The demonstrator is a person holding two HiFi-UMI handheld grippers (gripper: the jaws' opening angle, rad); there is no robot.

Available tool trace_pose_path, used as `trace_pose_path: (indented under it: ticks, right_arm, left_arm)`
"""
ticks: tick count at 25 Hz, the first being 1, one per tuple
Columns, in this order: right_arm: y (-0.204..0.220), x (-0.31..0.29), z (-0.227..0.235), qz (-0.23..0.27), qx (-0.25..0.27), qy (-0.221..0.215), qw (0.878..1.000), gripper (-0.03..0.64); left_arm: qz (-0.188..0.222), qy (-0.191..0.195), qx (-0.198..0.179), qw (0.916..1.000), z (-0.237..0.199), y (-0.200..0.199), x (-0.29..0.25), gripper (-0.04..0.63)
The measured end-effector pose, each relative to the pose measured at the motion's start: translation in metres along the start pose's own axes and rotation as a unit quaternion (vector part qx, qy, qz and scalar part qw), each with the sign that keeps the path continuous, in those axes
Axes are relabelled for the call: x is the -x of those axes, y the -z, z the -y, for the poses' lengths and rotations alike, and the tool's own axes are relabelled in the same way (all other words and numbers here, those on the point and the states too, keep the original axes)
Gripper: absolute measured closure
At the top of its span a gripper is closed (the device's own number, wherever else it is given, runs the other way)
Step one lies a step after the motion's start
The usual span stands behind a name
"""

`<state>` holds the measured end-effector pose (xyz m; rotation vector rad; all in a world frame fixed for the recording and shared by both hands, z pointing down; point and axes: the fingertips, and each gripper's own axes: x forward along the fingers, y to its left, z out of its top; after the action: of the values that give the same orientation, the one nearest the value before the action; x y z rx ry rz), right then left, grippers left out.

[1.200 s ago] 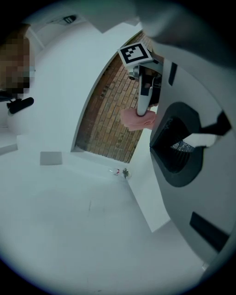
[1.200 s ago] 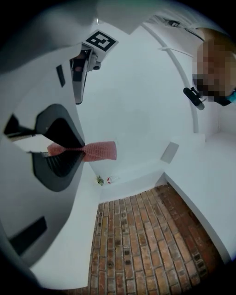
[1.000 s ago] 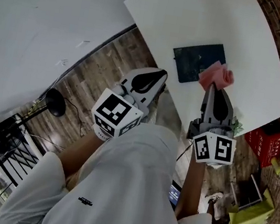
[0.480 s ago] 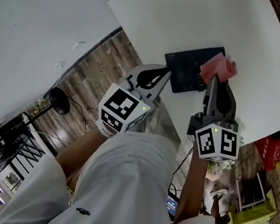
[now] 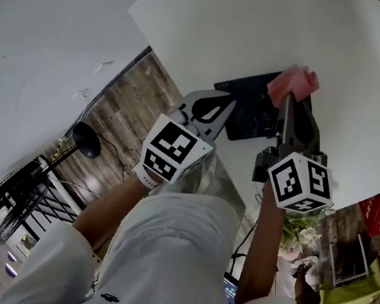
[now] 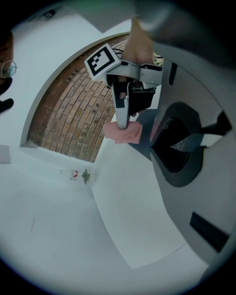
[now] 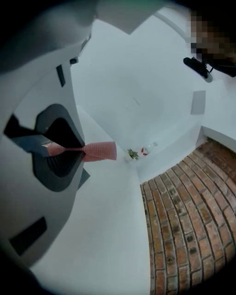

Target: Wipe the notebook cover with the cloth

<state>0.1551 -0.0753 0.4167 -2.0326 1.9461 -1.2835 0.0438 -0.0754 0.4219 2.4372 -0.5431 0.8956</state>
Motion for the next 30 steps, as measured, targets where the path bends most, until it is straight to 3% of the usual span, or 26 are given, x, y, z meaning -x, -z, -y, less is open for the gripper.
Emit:
trace_pose_path:
  ticks: [8, 12, 18, 30]
  right_arm:
    - [0.026, -0.021, 0.029, -0.055, -0.025, 0.046, 0.997, 0.586]
    - [0.026, -0.026, 0.029, -0.068, -0.022, 0.068, 0.995, 0.586]
    - [0.034, -0.015, 0.041, -0.076, -0.032, 0.098, 0.992, 0.586]
    - [0.055, 0.031, 0.065, -0.073, -0.049, 0.150, 0.985, 0.586]
  left_arm:
    - [-0.041, 0.015, -0.009, 0.9990, 0.002, 0.029, -0.025, 0.577]
    - [-0.060, 0.005, -0.021, 0.9979, -0.002, 0.038, -0.032, 0.577]
    - [-0.062, -0.003, -0.030, 0.9976, 0.000, 0.041, -0.033, 0.577]
    - [-0.061, -0.004, -0.005, 0.9981, -0.003, 0.040, -0.033, 0.577]
